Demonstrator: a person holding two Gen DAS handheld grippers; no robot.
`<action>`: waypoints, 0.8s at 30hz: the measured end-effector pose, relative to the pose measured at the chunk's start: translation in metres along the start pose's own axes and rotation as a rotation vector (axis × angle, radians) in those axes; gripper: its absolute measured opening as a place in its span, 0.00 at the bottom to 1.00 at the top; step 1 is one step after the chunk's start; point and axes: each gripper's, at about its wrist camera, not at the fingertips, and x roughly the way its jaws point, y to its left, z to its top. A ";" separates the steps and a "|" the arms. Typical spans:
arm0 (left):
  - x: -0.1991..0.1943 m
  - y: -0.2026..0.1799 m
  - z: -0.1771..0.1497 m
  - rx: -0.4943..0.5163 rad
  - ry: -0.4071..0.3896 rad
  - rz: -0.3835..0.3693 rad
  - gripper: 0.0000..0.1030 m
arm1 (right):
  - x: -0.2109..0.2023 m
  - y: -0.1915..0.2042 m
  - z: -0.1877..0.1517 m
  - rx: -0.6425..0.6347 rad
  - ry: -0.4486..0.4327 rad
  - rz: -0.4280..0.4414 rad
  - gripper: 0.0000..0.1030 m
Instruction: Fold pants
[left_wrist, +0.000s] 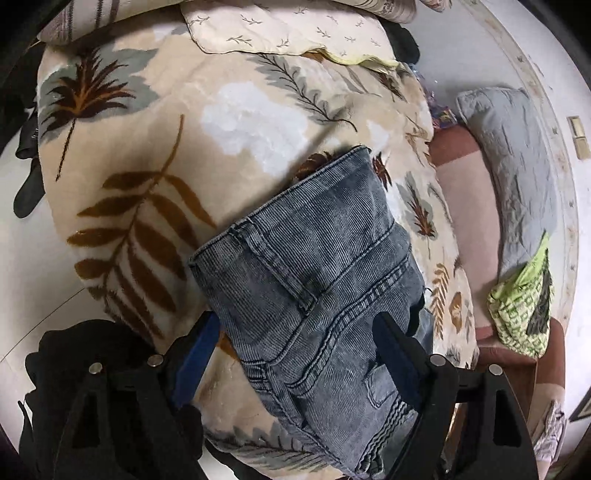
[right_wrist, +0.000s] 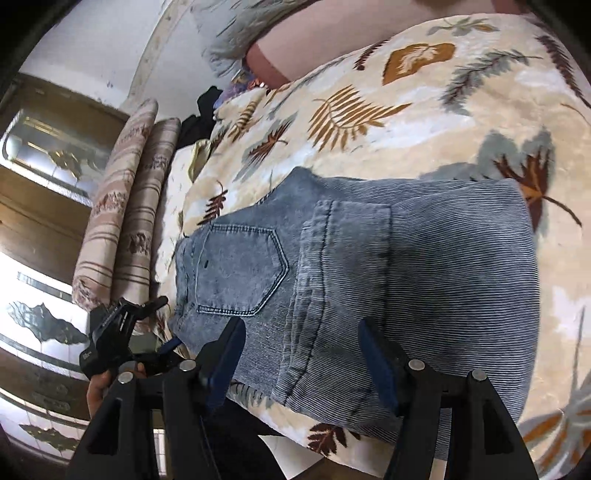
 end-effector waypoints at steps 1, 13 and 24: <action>0.006 -0.002 0.000 0.011 0.008 0.035 0.84 | 0.002 -0.003 0.001 0.004 0.003 -0.004 0.70; -0.012 -0.031 -0.004 0.156 -0.096 0.116 0.13 | 0.024 -0.035 -0.005 0.085 0.043 0.066 0.77; -0.062 -0.191 -0.141 0.900 -0.388 0.088 0.12 | -0.019 -0.060 -0.019 0.166 -0.048 0.113 0.77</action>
